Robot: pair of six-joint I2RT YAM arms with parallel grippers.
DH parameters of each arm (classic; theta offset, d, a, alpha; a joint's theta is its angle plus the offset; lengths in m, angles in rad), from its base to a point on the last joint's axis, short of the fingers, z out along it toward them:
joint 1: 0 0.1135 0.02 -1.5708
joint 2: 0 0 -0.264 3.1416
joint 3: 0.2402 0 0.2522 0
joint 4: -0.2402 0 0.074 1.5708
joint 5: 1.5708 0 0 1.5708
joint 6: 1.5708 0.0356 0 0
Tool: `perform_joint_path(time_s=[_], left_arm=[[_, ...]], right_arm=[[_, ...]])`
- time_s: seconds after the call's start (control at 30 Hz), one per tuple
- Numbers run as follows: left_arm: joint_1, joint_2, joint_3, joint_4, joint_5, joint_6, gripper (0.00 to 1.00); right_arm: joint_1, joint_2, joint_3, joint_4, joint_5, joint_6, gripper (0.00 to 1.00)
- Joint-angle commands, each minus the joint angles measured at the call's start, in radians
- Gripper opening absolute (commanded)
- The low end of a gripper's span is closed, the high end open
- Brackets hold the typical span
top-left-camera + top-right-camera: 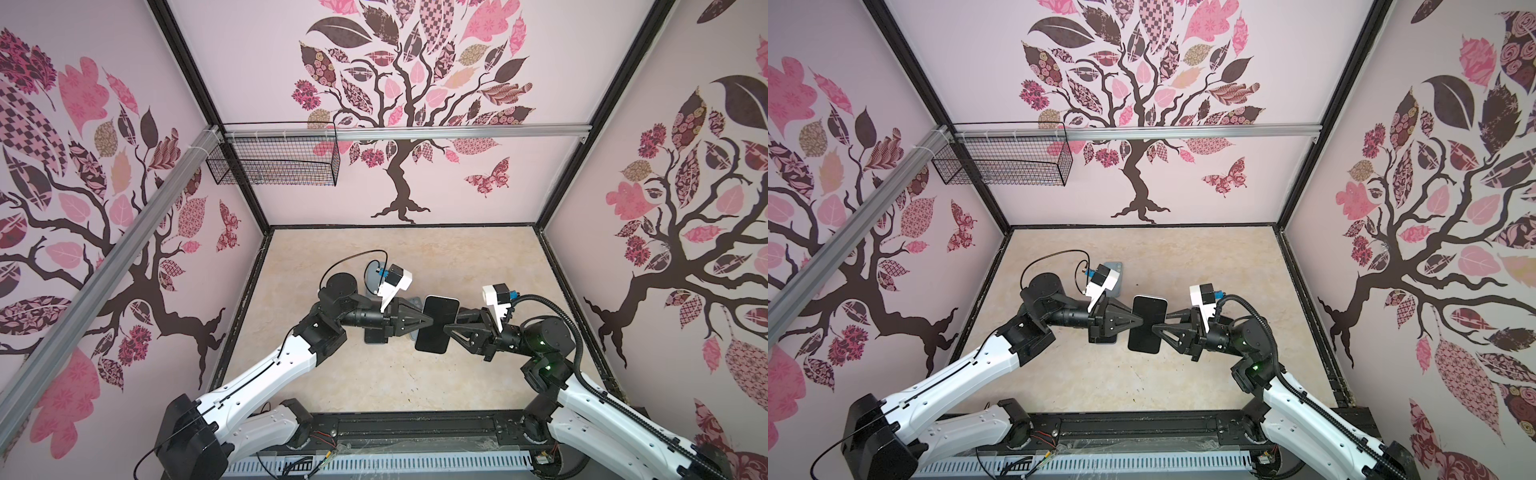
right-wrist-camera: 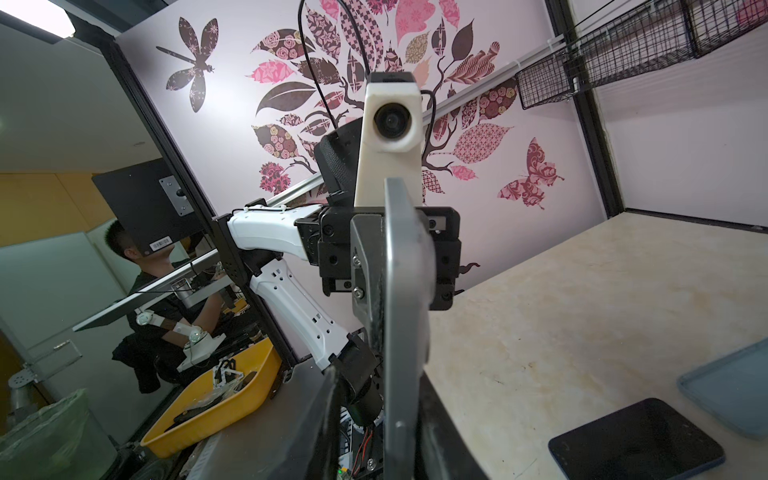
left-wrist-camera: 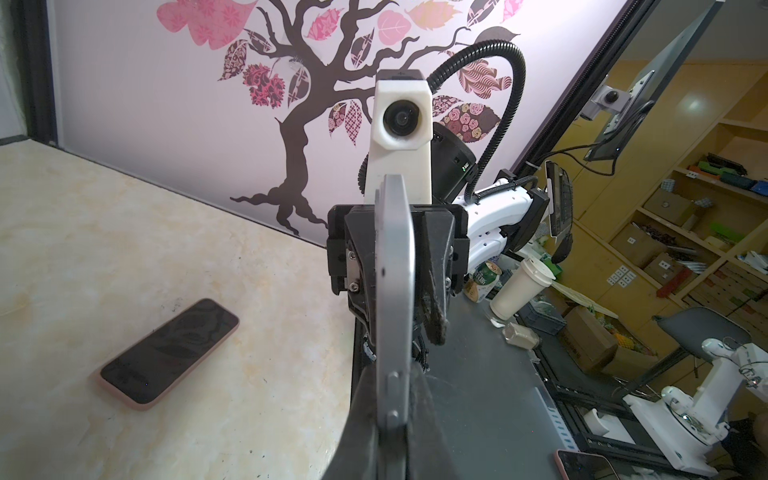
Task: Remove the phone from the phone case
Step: 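Hold the bare silver-framed phone upright between both grippers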
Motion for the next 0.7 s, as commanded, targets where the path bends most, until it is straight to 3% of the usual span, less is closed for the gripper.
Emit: perform_joint_path(time_s=[0.0,0.37,0.67], left_arm=[[-0.004,0.005,-0.011,0.05,0.0,-0.011,0.0],[-0.004,0.004,-0.018,0.076,-0.039,-0.055,0.0],[-0.005,-0.01,-0.042,0.074,-0.067,-0.061,0.0]], right_arm=[[0.011,-0.001,0.01,0.07,-0.031,0.016,0.26],[0.01,-0.014,-0.005,0.033,-0.039,-0.009,0.19],[0.011,-0.038,-0.012,-0.004,-0.02,-0.021,0.07]])
